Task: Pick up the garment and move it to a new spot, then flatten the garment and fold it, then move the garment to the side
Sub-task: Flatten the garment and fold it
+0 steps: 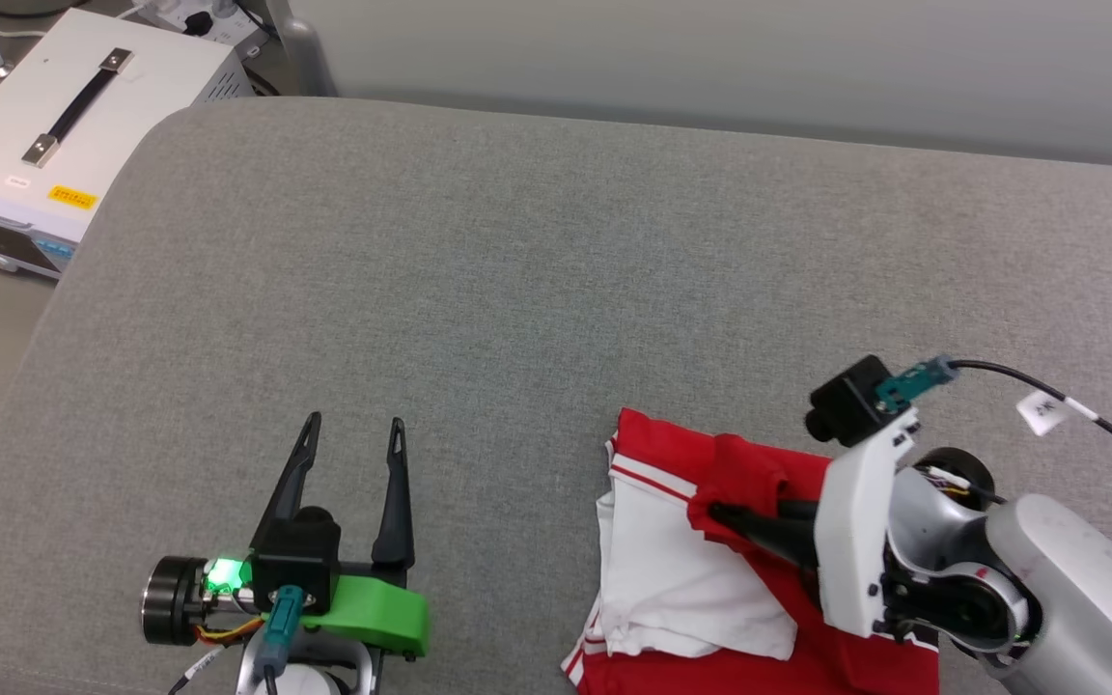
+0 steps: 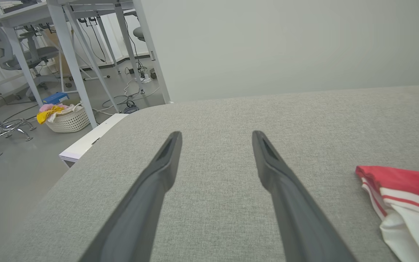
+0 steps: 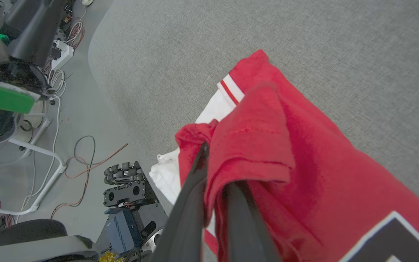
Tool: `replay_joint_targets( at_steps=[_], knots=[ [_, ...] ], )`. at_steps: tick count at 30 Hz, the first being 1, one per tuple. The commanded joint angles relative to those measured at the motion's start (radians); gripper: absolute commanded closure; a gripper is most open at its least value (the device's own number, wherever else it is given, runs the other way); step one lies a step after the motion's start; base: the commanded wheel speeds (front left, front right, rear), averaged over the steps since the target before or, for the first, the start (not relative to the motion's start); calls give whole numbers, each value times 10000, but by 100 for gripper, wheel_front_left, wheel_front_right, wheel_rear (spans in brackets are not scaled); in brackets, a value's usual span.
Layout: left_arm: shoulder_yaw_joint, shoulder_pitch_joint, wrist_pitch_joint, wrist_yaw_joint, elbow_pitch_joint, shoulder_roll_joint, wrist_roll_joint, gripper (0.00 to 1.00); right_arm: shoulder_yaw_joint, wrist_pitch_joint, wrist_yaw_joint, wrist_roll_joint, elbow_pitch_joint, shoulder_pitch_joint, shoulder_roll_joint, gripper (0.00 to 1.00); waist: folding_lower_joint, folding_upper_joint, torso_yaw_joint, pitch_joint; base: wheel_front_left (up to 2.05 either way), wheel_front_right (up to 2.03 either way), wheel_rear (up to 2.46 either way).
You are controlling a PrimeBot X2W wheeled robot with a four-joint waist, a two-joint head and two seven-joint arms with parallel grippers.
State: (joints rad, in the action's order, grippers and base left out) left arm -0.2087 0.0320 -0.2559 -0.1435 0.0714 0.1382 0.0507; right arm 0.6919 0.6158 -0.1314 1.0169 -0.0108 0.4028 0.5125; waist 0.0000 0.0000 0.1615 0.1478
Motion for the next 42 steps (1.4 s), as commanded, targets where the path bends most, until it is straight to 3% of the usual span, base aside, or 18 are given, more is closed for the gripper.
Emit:
replay_joint_targets(
  at_steps=[1,11,12,14,16,17,24,29,34,42],
  knots=[
    [15,249,-59,74,14,-85,-71,0,191,-53,7,-154,219,324,-179,100,0,0,84,129,0,0,0],
    [-36,554,-59,165,127,-340,-142,0,2030,-612,7,-1576,3087,1510,-1158,100,0,0,336,445,0,0,0],
    [5,545,-59,163,152,-375,-154,0,2349,-966,7,-1642,3806,1519,-1294,100,0,0,348,439,0,0,0],
    [58,499,-59,150,165,-382,-160,0,2503,-1286,7,-1610,3992,1539,-1329,100,0,0,289,376,0,0,0],
    [110,424,-59,147,186,-372,-171,0,2504,-1738,7,-1521,3948,1562,-1309,56,0,0,218,272,0,0,0],
    [136,383,-59,151,200,-361,-176,0,2500,-2018,7,-1526,3828,1581,-1245,0,0,0,172,204,0,0,0],
    [272,135,-59,161,181,-320,-199,0,1678,-3834,7,-1801,2307,1233,-360,0,0,0,-226,-232,0,0,0],
    [393,-60,-59,136,67,-301,-197,0,-180,-5328,7,-2871,1610,542,73,0,0,0,-648,-452,0,0,0],
    [476,-179,-59,142,5,-292,-202,0,-2453,-6865,7,-4610,1624,-452,-444,0,0,0,-1016,-602,0,0,0],
    [549,-430,-59,137,-42,-279,-229,0,-5495,-8624,7,-7664,922,-2178,-1991,0,0,0,-1395,-932,0,0,0]
  ],
)
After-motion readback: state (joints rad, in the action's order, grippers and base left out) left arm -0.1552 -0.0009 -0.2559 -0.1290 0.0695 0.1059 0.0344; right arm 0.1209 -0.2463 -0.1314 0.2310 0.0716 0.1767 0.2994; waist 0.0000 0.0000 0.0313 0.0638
